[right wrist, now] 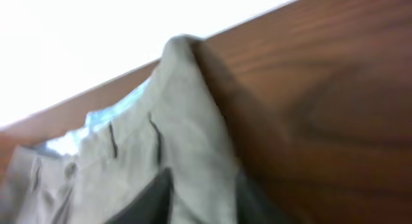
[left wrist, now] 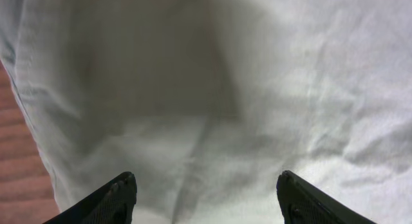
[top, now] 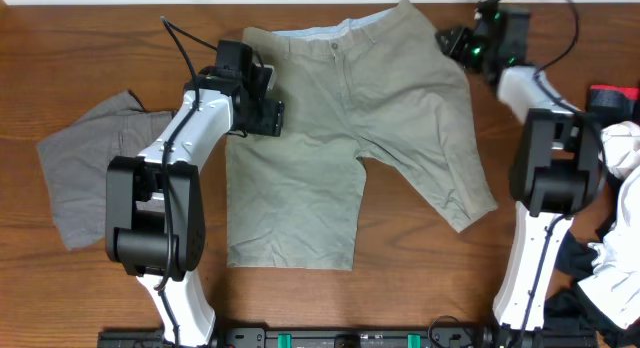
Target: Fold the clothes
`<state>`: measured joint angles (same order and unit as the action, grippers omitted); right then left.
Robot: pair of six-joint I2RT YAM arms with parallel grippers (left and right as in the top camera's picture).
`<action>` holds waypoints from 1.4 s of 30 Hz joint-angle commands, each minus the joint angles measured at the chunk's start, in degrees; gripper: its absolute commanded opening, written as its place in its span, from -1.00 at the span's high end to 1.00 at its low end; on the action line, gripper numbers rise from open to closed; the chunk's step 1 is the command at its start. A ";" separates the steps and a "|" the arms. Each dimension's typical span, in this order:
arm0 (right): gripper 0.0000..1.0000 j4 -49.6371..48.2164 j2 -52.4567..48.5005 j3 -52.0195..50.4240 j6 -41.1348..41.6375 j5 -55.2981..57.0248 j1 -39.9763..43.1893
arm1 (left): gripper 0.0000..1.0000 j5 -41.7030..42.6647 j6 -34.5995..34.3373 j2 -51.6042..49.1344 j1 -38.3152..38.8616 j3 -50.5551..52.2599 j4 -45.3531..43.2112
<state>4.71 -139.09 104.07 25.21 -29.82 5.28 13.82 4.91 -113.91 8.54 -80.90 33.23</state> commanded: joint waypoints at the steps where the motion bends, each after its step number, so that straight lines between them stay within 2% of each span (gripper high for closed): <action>1: -0.21 9.60 3.63 5.70 -8.11 -5.01 4.76 | -0.43 0.48 0.48 0.11 0.15 0.15 1.55; 4: -0.46 19.45 7.63 7.54 -11.85 -5.16 7.15 | -0.43 0.09 0.42 0.15 0.17 0.15 2.08; 10: -0.55 45.16 16.00 7.58 -16.35 0.28 9.81 | -0.43 0.15 -1.64 0.96 0.17 0.13 2.58; 13: -0.49 58.60 16.04 7.17 -19.04 7.13 9.25 | -0.43 0.13 -1.77 0.94 0.17 0.15 2.54; 16: -0.40 64.74 15.78 2.56 -21.73 10.56 7.61 | -0.43 0.13 -1.75 0.85 0.17 0.15 2.05; 19: -0.35 64.74 15.78 -4.17 -22.73 12.13 5.84 | -0.43 0.11 -1.73 0.74 0.17 0.15 1.14; 26: -0.25 56.41 15.76 -19.65 -22.10 13.62 4.85 | -0.43 0.11 -1.73 0.70 0.17 0.22 -0.55; 28: -0.09 54.07 15.76 -22.01 -22.08 14.08 4.83 | -0.43 0.11 -1.70 0.61 0.17 0.22 -0.57; 32: 0.44 51.91 15.76 -23.54 -22.03 15.98 4.83 | -0.43 0.11 -1.70 -0.44 0.17 0.22 -0.52; 35: 0.69 51.84 16.00 -22.93 -22.05 18.86 4.92 | -0.43 0.13 -1.73 -1.81 0.20 0.22 0.00; 42: 0.82 56.02 16.02 -17.27 -21.88 22.84 7.10 | -0.43 0.17 -1.77 -2.80 0.33 0.90 1.03</action>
<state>59.59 -121.54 84.27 3.44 -12.38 10.57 13.78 3.22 -115.87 8.71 -80.82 33.87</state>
